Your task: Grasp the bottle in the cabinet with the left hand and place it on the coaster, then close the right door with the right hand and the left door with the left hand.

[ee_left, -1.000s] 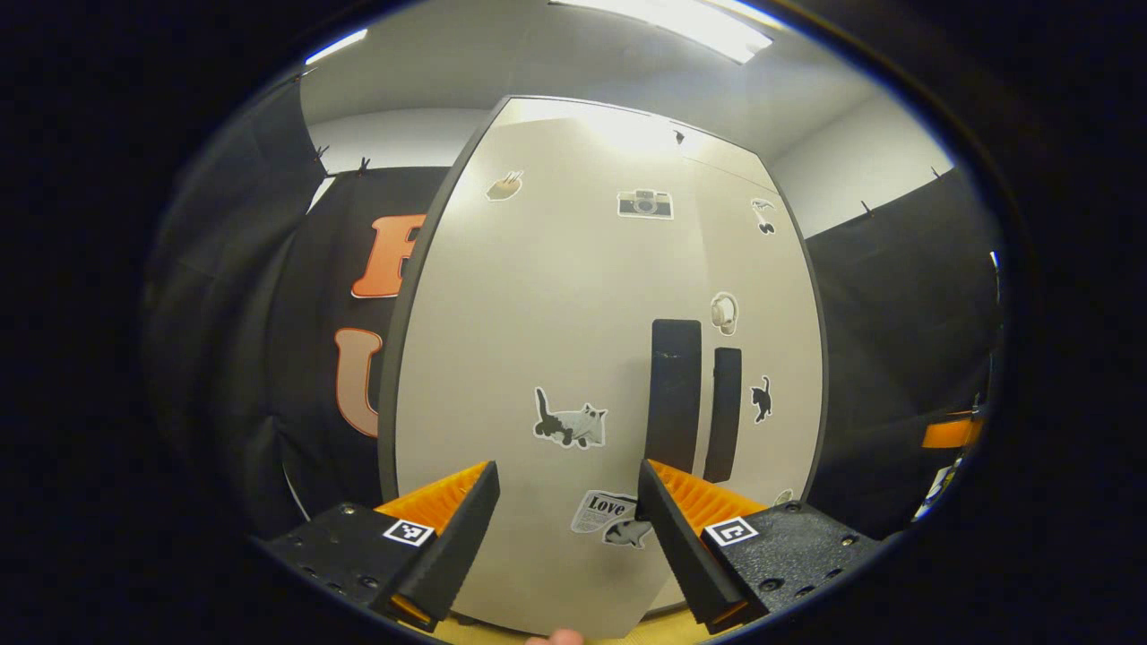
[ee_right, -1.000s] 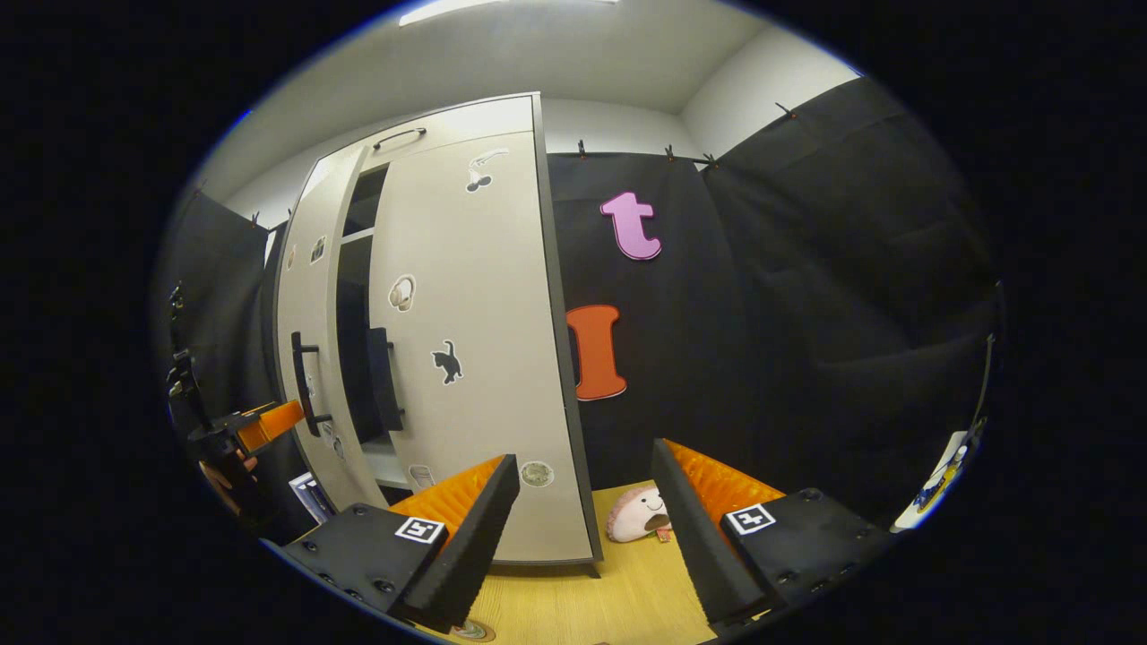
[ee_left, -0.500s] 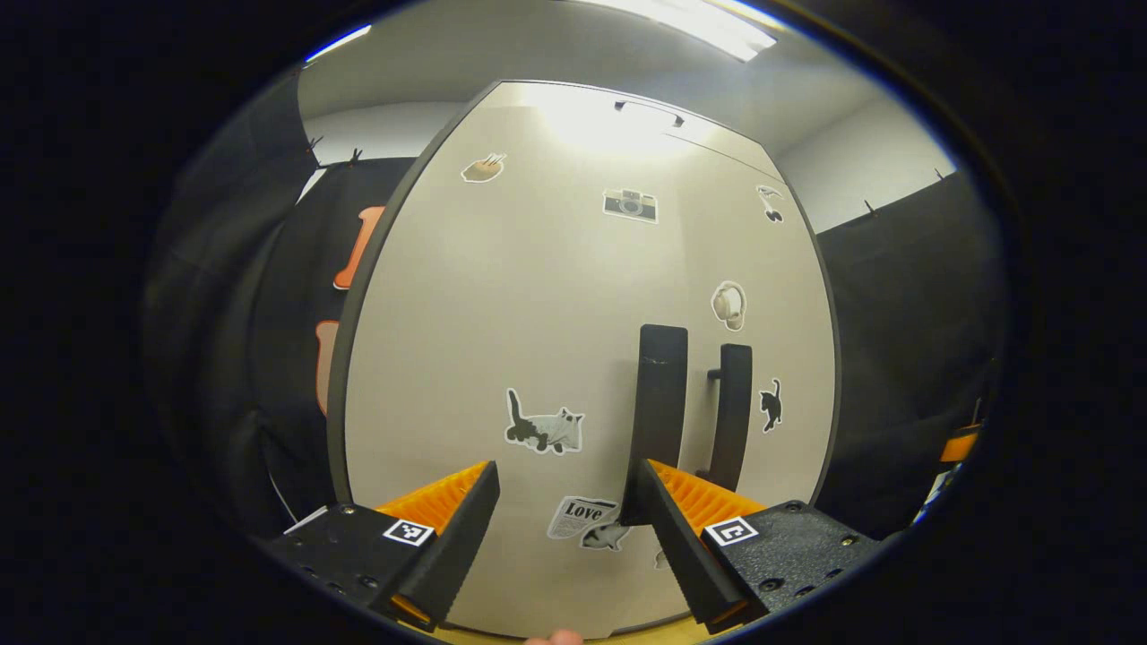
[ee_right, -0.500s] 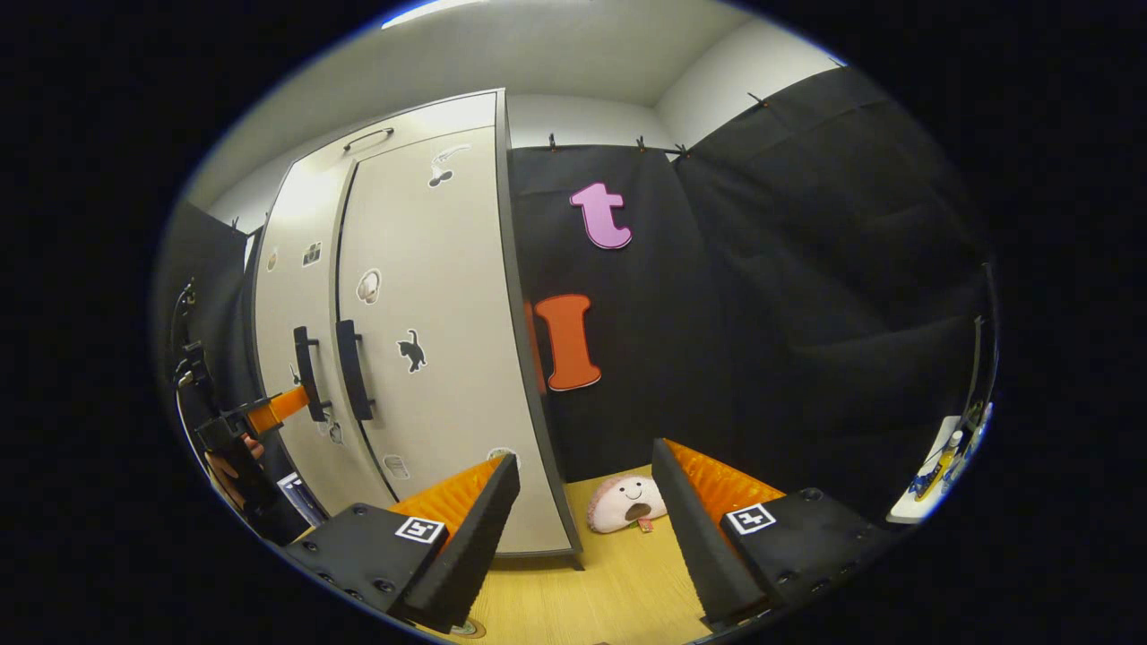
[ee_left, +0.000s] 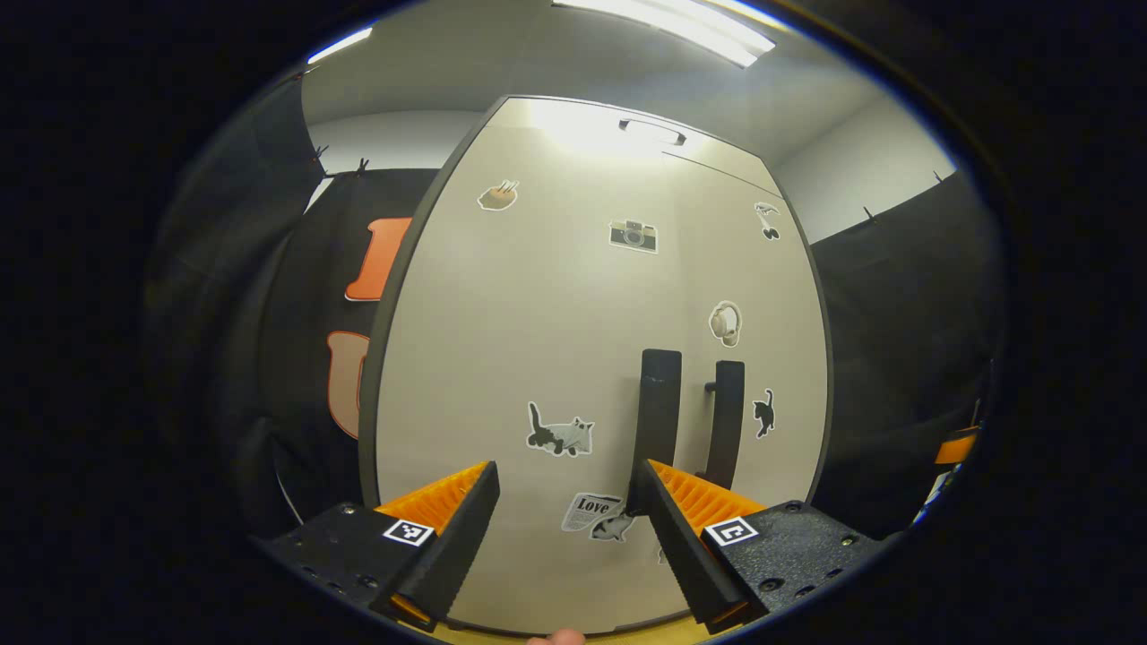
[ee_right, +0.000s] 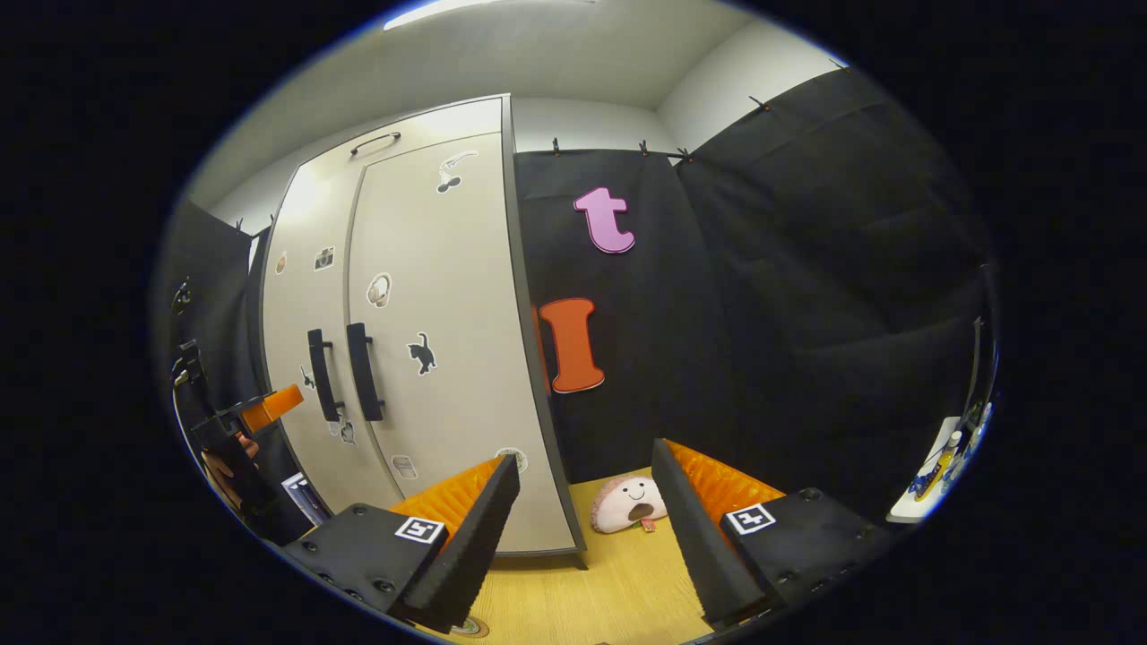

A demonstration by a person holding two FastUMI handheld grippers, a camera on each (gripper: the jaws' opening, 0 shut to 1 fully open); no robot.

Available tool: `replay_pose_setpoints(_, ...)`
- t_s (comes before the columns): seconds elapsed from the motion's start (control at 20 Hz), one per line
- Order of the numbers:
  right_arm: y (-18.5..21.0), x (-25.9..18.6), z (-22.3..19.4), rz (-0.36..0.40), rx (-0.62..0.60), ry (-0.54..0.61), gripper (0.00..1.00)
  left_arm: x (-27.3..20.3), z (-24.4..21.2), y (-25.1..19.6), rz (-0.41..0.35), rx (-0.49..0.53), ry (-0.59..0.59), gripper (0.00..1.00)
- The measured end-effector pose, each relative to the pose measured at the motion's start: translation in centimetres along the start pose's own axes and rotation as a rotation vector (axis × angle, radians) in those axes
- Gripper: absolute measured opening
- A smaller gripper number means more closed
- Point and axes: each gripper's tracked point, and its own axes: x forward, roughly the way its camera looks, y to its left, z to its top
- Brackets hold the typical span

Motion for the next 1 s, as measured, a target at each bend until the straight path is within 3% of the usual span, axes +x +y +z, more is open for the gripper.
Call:
replay_pose_setpoints(0.55,4.9,0.3,-1.2,0.122,0.015,0.030,0.98,-8.0,1.2,5.2,0.125,-0.010,0.018,0.94)
replay_pose_setpoints(0.85,7.0,0.1,-1.2,0.172,0.008,0.023,0.98,-11.4,0.8,6.9,0.165,0.042,0.025,0.98)
replay_pose_setpoints(1.0,7.3,0.0,-0.9,0.180,0.012,0.006,0.98,-12.5,0.6,6.6,0.158,0.025,0.018,0.94)
